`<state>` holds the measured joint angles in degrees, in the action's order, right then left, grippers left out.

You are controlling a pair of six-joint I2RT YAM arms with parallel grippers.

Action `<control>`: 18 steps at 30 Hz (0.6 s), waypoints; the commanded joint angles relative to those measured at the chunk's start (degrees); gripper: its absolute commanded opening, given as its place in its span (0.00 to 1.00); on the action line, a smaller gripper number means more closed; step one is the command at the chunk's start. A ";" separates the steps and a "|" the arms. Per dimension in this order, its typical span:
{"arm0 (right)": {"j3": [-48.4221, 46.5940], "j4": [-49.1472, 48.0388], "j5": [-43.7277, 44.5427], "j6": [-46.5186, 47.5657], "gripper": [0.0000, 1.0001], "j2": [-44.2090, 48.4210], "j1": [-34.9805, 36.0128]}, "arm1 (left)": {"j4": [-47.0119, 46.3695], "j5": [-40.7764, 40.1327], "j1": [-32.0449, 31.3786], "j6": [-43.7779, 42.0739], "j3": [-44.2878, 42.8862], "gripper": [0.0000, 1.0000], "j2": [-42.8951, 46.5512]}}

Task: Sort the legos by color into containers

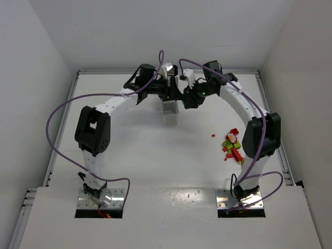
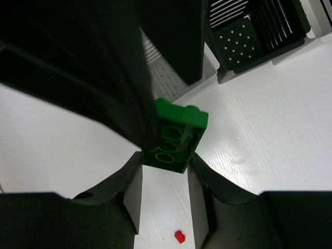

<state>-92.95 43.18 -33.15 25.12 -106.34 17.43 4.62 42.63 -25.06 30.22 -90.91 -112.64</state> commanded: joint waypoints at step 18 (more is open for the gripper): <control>10.57 -12.07 13.18 -9.31 0.66 12.63 1.73 | -1.37 -0.88 1.93 -1.56 -6.20 0.04 -1.71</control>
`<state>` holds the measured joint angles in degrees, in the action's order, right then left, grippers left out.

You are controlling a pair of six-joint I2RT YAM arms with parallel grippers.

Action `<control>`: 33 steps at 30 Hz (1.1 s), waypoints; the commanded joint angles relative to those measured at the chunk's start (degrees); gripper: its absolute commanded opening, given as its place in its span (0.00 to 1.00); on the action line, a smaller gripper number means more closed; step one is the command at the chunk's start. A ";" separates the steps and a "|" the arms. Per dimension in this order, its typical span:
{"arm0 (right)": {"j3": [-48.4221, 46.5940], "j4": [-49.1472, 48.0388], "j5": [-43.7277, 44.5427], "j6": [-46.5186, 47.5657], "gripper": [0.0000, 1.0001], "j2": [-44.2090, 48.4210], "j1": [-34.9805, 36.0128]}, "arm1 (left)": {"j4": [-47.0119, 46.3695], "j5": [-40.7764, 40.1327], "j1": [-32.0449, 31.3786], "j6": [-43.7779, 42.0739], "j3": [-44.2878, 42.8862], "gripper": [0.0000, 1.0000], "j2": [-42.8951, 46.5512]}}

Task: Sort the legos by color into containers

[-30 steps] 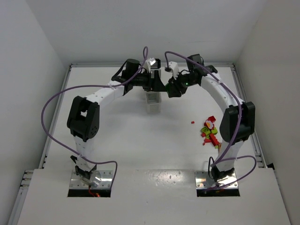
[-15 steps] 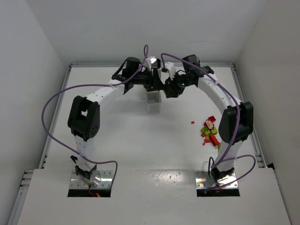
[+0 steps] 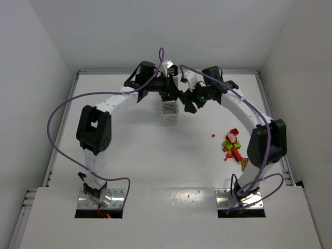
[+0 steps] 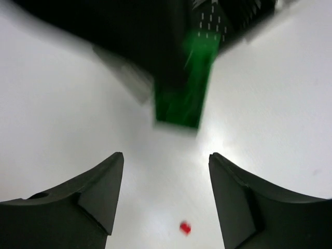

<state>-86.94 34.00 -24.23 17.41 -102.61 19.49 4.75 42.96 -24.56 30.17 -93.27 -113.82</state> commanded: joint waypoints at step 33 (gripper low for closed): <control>15.31 21.89 14.30 3.23 0.72 11.73 -28.09 | -3.17 -41.03 4.87 -15.50 -42.16 0.18 -29.61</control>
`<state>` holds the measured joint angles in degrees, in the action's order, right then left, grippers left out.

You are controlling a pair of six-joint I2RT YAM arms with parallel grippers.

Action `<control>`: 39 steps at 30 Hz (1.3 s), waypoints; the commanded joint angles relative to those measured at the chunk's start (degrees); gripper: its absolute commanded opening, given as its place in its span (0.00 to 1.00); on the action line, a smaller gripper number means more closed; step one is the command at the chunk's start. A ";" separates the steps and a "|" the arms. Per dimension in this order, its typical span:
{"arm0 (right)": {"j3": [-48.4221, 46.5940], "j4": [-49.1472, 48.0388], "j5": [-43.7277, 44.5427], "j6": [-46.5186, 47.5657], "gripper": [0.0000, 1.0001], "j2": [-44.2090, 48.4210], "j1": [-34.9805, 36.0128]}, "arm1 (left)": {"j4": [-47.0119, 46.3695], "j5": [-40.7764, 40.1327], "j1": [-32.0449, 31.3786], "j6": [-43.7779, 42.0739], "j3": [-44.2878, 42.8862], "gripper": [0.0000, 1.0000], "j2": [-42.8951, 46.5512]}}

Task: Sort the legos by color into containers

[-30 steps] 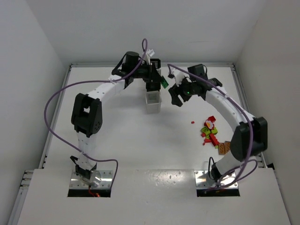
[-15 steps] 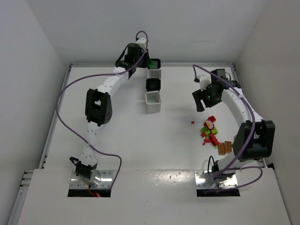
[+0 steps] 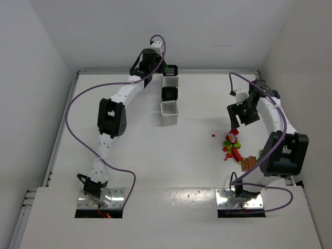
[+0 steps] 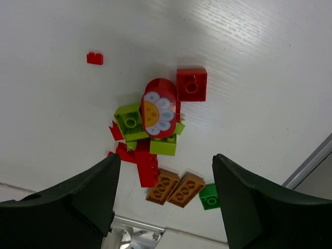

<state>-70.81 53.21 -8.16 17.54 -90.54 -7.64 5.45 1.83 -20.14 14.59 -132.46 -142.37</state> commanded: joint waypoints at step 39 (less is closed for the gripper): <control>19.38 16.57 14.57 32.21 0.53 14.42 -8.97 | 9.84 14.09 1.33 -6.59 12.06 0.84 23.27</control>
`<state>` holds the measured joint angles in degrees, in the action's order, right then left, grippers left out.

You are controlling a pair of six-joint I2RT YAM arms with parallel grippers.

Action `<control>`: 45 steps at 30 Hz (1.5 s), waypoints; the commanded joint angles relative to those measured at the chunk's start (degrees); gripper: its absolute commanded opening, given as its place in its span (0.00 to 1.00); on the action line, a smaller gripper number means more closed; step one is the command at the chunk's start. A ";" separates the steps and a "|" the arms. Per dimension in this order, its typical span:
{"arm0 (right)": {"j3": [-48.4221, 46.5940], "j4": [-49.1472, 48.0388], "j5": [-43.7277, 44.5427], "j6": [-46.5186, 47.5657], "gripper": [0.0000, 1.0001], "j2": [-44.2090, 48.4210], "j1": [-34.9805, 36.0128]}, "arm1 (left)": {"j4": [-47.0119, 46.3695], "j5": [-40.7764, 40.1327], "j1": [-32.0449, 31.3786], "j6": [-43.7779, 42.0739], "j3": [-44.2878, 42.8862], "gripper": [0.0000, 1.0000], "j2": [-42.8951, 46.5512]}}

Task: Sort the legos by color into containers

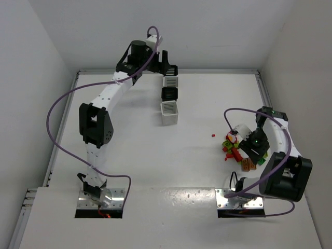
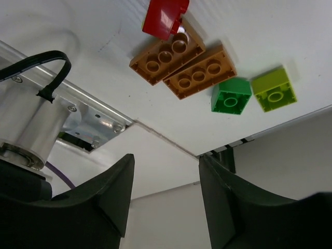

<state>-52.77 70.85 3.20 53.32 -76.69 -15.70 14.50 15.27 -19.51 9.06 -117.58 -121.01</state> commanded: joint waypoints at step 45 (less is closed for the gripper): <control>10.67 -32.18 1.11 1.44 0.67 -19.72 -17.25 | 1.32 -2.00 -2.03 -3.79 -5.38 0.85 0.16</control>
<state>-41.67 44.62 8.51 54.61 -93.34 -33.12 17.17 13.67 -21.21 6.00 -121.19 -121.05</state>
